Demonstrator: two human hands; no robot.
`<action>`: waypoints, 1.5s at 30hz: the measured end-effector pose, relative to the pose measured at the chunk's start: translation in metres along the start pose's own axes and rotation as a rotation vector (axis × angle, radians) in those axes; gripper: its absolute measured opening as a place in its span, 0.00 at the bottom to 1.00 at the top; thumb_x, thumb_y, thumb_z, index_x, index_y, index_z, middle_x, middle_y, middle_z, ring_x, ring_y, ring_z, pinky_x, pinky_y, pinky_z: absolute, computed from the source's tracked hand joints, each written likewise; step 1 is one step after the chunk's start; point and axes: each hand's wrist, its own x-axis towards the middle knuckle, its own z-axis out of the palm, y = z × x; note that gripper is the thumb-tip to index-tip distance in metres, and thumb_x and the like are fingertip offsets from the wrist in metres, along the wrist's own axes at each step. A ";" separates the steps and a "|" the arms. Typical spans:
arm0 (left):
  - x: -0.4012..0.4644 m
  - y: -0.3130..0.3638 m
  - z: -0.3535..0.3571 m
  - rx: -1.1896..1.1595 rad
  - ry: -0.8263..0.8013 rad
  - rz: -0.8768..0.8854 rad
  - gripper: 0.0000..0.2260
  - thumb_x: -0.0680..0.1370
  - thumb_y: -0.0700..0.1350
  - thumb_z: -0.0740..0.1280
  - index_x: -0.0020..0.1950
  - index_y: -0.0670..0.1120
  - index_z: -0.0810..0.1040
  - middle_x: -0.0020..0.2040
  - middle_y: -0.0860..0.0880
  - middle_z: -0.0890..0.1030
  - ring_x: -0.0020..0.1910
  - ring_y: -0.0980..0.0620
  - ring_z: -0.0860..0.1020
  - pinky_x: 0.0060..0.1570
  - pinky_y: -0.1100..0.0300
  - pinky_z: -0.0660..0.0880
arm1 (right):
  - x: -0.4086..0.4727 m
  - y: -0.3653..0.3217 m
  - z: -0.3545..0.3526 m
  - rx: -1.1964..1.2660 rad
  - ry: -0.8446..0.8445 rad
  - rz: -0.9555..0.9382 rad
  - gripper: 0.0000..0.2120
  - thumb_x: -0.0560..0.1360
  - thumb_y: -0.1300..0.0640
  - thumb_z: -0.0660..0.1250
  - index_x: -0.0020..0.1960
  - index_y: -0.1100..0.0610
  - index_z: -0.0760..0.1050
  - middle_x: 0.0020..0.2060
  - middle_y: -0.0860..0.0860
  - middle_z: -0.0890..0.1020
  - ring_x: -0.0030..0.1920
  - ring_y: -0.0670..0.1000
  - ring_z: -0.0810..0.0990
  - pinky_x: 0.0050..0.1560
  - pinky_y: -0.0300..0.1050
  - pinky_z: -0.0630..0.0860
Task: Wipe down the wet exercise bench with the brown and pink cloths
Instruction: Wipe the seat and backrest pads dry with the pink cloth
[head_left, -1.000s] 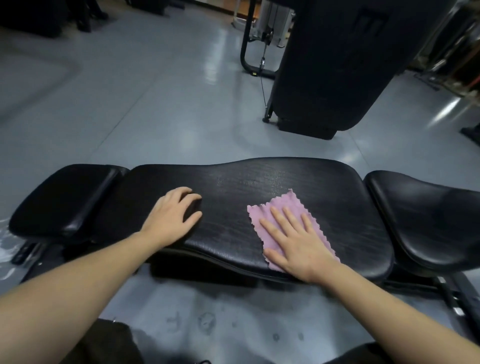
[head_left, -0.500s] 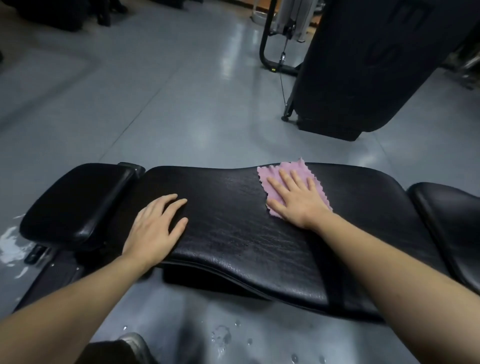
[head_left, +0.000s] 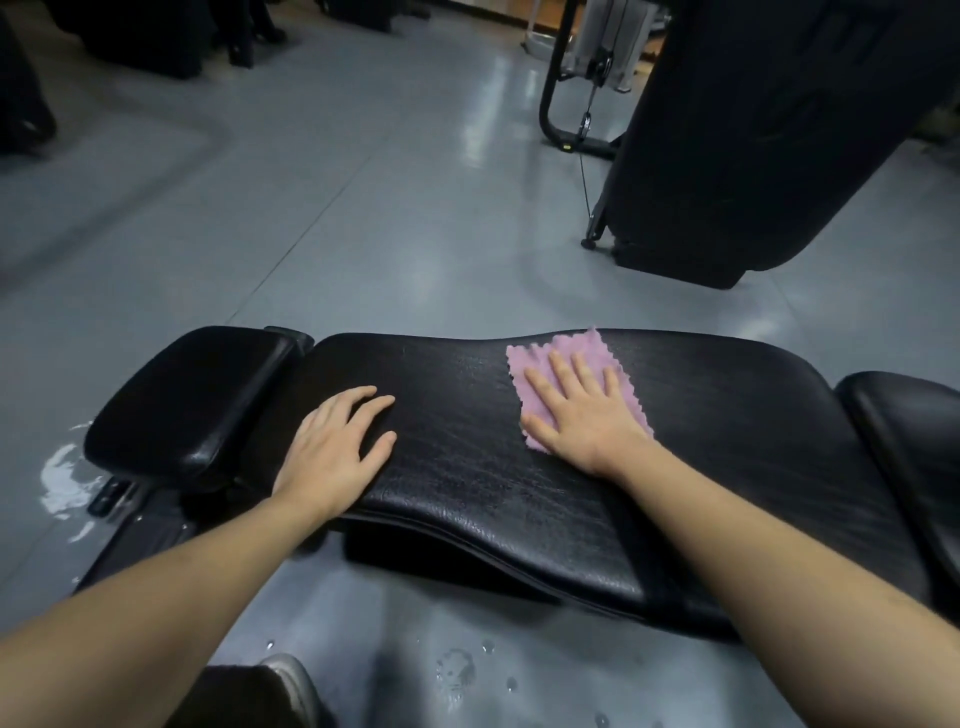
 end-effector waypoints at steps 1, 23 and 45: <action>0.000 0.001 0.000 0.000 -0.004 -0.002 0.23 0.82 0.60 0.55 0.76 0.56 0.66 0.76 0.55 0.65 0.75 0.53 0.61 0.75 0.51 0.59 | -0.010 -0.006 0.003 -0.003 -0.005 -0.028 0.35 0.79 0.31 0.38 0.82 0.44 0.36 0.80 0.53 0.35 0.80 0.58 0.33 0.77 0.65 0.34; -0.001 0.002 -0.001 0.009 0.010 0.000 0.28 0.79 0.63 0.48 0.76 0.55 0.67 0.75 0.55 0.66 0.75 0.53 0.62 0.75 0.53 0.58 | -0.033 -0.050 0.016 0.021 0.021 -0.169 0.42 0.70 0.27 0.32 0.81 0.40 0.38 0.81 0.48 0.37 0.80 0.54 0.33 0.77 0.64 0.34; 0.001 0.001 0.000 0.026 -0.008 -0.008 0.28 0.79 0.64 0.48 0.76 0.56 0.65 0.75 0.55 0.65 0.75 0.54 0.61 0.75 0.54 0.57 | 0.025 -0.087 0.005 -0.006 0.004 -0.129 0.36 0.80 0.32 0.43 0.82 0.45 0.37 0.80 0.55 0.34 0.79 0.60 0.32 0.76 0.69 0.36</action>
